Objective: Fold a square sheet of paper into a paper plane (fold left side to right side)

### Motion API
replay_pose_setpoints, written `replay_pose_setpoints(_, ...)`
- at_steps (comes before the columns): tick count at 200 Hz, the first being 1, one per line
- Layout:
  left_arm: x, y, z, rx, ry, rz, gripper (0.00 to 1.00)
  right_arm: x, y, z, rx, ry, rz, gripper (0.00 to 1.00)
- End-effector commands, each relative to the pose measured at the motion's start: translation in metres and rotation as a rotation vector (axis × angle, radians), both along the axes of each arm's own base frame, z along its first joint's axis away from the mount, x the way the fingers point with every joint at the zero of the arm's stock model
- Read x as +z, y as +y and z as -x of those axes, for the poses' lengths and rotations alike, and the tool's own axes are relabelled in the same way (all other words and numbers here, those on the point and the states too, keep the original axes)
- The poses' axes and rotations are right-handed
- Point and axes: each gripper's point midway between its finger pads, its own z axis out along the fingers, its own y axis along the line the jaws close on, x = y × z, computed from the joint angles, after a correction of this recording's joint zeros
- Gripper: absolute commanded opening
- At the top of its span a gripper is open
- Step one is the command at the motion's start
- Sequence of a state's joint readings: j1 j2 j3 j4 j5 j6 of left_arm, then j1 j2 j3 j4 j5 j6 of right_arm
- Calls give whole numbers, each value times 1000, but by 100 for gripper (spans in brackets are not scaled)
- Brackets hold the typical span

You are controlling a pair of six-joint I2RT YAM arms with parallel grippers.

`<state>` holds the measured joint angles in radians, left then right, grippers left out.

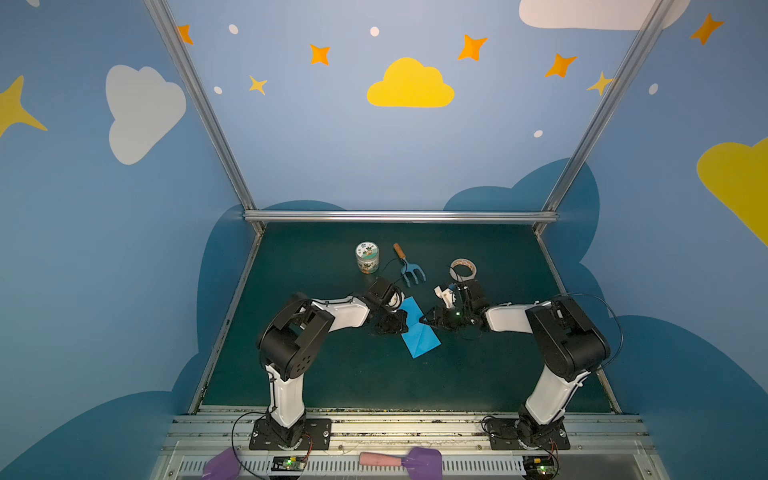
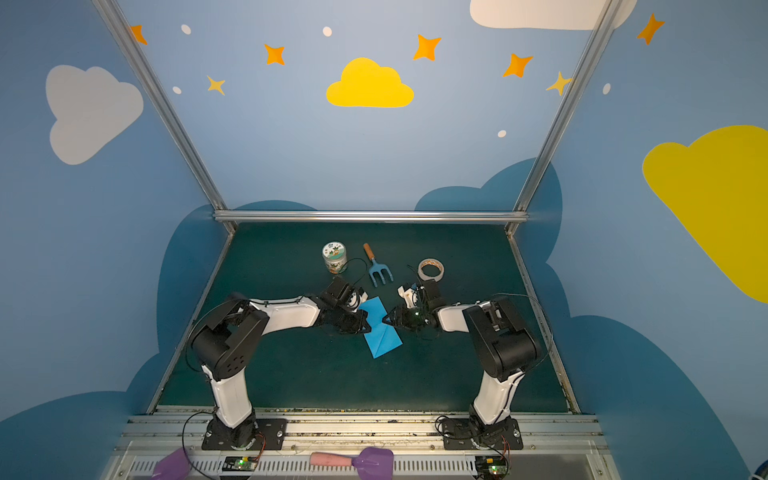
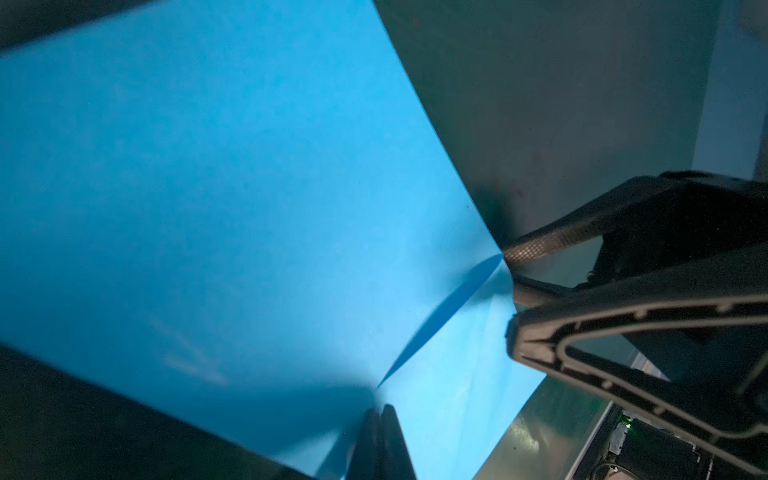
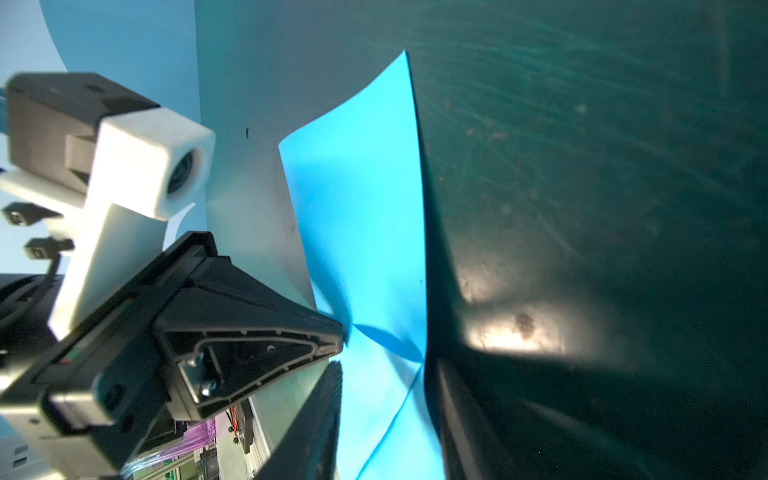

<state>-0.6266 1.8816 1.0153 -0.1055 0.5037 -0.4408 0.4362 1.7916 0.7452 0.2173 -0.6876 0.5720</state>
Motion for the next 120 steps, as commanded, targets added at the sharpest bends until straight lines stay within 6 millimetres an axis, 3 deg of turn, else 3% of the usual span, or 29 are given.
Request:
replay_pose_setpoints(1,-11,7,11,-17,42,-48,4,-6,-3,12,0,45,-14,36)
replay_pose_setpoints(40,-11,7,11,-17,43,-48,4,-3,-1,9,-9,43,-63,33)
replay_pose_setpoints(120,-10,7,13,-23,45,-47,4,-1,-3,6,-18,51,-84,19)
